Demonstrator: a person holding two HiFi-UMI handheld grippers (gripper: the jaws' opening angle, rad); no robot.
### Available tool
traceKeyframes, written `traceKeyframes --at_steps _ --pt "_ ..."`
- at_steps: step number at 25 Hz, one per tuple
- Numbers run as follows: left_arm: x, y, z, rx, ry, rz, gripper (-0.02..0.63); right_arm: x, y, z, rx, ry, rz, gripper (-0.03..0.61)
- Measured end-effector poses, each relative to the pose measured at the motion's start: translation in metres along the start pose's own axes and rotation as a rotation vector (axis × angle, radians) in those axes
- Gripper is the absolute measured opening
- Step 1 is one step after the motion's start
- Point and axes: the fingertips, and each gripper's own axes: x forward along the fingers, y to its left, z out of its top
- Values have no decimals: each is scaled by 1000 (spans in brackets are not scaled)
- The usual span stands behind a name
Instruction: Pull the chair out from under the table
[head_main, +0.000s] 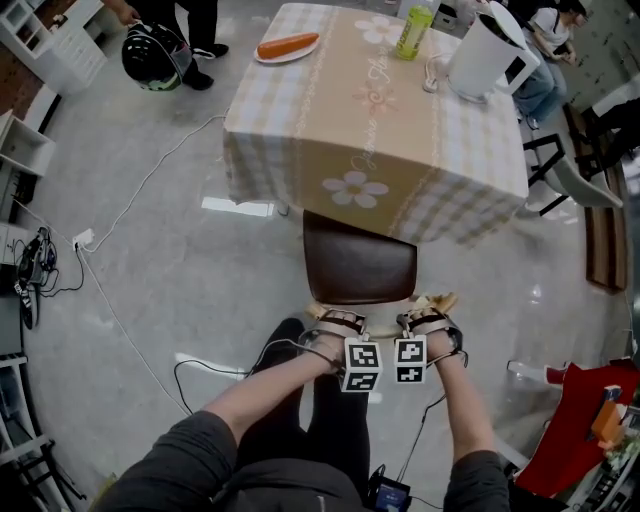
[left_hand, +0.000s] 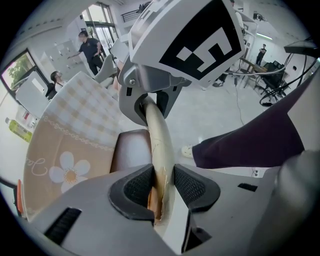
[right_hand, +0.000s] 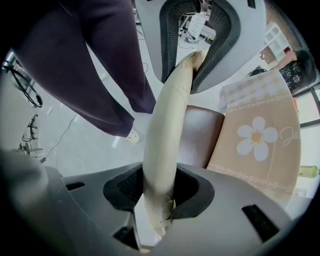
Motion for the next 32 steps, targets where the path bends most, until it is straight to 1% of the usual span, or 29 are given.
traceKeyframes --at_steps 13,22,32 --pt "1 -27 10 -13 2 -16 141 -1 28 5 -7 -12 10 132" --pt "2 -34 12 -14 17 -19 141 -2 34 7 -7 -20 7 132" --pt "1 -55 22 -23 5 -60 141 -5 56 9 -20 -20 21 132"
